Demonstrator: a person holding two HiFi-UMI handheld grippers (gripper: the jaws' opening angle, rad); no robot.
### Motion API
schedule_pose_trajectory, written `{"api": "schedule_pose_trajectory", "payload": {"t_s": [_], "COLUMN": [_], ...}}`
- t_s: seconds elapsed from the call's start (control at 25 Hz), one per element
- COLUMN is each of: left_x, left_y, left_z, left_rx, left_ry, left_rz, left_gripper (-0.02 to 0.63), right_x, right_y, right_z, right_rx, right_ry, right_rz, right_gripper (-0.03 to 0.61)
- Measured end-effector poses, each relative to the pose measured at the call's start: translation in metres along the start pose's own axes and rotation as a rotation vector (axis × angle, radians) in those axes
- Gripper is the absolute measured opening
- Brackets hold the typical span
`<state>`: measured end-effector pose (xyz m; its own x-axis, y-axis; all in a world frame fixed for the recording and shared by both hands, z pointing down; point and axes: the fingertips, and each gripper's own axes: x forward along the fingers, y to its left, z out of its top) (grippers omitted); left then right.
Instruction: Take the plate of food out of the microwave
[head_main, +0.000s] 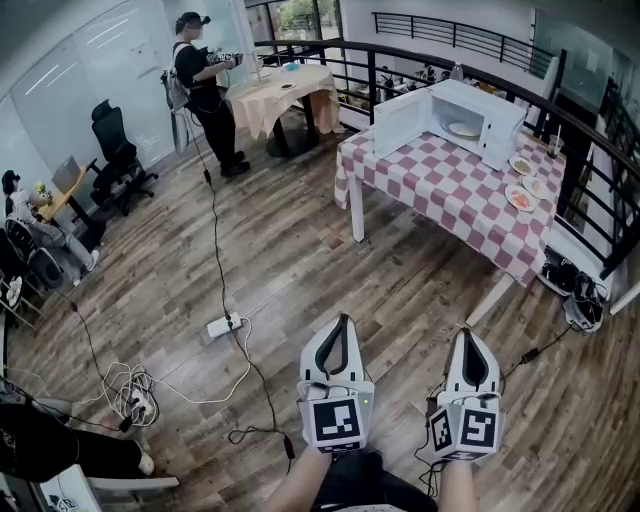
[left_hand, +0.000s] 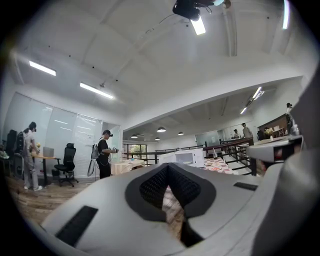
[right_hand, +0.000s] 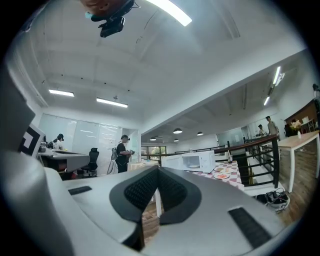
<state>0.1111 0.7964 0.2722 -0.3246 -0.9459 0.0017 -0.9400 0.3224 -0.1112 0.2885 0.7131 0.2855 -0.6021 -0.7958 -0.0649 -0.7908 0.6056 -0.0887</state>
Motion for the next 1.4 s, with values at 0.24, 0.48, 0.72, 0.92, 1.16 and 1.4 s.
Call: {"api": "schedule_pose_trajectory", "payload": {"t_s": [0.24, 0.48, 0.72, 0.92, 1.16, 1.4], "left_x": [0.016, 0.06, 0.121, 0.169, 0.226, 0.262], "left_y": [0.002, 0.01, 0.024, 0.038, 0.06, 0.071], "left_z": [-0.009, -0.017, -0.012, -0.012, -0.009, -0.018], "left_rx": [-0.009, -0.014, -0.014, -0.044, -0.029, -0.04], "left_ry": [0.004, 0.001, -0.038, 0.011, -0.041, -0.009], "left_rz": [0.006, -0.006, -0.033, -0.072, -0.11, -0.146], "left_gripper": [0.035, 0.035, 0.035, 0.035, 0.035, 0.035], "right_x": [0.016, 0.056, 0.112, 0.162, 0.218, 0.252], "right_y": [-0.009, -0.016, -0.019, -0.015, -0.005, 0.0], "right_z": [-0.011, -0.019, -0.019, -0.015, -0.016, -0.024], "right_rx": [0.004, 0.008, 0.0, -0.008, -0.021, -0.016], "right_ry": [0.025, 0.033, 0.034, 0.031, 0.034, 0.044], "right_rz": [-0.002, -0.014, -0.038, -0.062, -0.088, -0.108], "right_gripper": [0.023, 0.023, 0.025, 0.024, 0.023, 0.025]}}
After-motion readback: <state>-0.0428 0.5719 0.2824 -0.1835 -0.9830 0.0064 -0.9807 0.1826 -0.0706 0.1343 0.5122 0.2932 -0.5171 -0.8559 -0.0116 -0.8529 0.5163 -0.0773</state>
